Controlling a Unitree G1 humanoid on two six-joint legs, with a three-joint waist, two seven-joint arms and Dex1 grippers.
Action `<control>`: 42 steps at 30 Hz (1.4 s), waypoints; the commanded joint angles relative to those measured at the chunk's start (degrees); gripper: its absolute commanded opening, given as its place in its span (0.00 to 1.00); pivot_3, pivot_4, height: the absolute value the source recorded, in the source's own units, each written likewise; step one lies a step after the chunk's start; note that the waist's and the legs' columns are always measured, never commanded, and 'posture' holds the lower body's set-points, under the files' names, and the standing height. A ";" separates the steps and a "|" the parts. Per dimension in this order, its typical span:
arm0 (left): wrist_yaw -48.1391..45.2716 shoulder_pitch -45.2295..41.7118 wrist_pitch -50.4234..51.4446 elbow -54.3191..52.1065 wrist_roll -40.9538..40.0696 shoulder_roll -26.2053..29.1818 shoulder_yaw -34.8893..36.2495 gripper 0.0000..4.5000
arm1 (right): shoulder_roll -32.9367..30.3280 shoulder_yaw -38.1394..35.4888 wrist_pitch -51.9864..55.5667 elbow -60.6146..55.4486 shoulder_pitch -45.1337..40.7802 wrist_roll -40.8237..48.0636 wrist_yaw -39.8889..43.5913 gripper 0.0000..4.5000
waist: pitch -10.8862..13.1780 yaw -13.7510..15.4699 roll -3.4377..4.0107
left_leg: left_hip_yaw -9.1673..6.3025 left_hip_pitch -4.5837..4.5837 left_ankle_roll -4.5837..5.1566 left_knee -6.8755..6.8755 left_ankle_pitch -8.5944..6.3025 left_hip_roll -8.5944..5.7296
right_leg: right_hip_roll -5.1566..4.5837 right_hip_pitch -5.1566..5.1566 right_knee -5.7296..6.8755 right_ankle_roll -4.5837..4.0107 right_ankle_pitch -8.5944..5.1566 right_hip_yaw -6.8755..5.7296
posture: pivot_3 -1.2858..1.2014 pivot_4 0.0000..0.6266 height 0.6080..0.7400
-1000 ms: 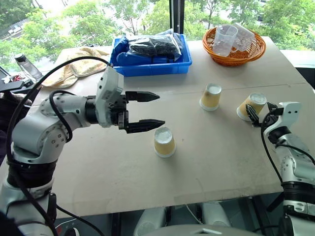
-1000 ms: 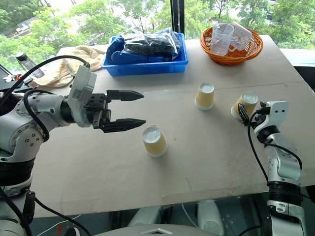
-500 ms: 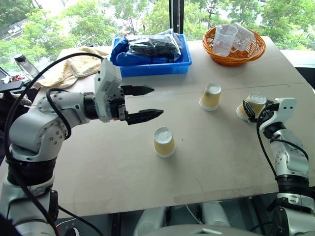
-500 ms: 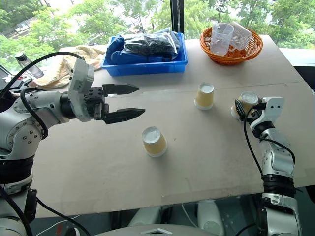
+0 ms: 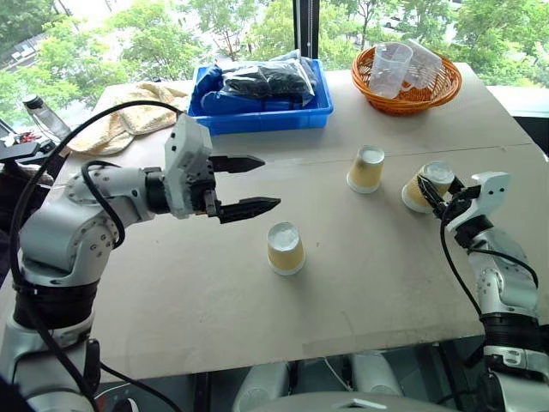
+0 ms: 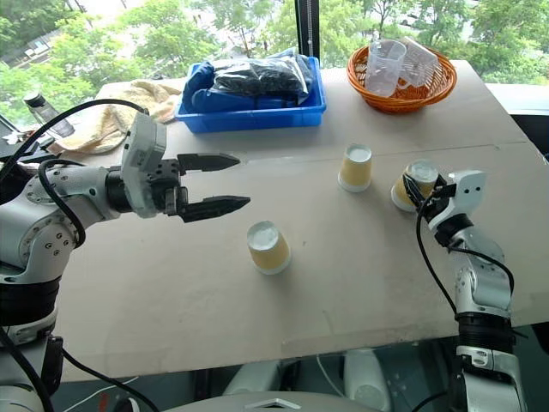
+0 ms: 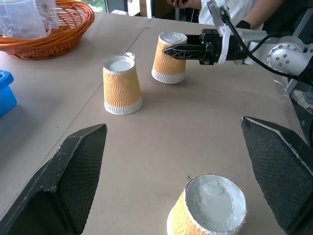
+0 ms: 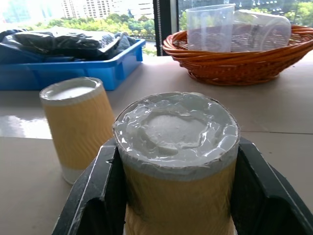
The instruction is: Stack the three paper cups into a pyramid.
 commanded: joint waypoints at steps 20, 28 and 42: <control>-3.39 4.24 -5.61 -1.08 1.71 1.31 4.86 1.00 | -0.49 23.70 7.02 -16.72 4.46 -1.72 12.72 0.42 | 0.01 0.40 -0.03 | -0.07 -0.14 0.00 0.13 0.00 -0.02 | -0.01 -0.13 0.05 0.00 0.00 -0.02 | 0.52 0.24 1.00; -3.00 4.31 -5.43 -1.55 1.62 1.04 4.80 1.00 | -0.39 25.76 7.14 -15.91 4.10 -2.82 14.39 0.66 | 0.00 0.36 -0.03 | -0.06 -0.14 0.00 0.13 0.00 -0.02 | 0.00 -0.16 0.08 0.00 0.00 -0.03 | 0.52 0.24 1.00; -3.19 4.16 -5.43 -1.31 1.45 1.06 5.16 1.00 | -10.19 8.95 12.68 -24.57 9.00 9.42 15.31 0.99 | 0.01 0.49 -0.06 | -0.10 -0.20 0.00 0.17 0.00 -0.04 | -0.03 -0.15 0.07 0.00 0.00 -0.02 | 0.52 0.24 1.00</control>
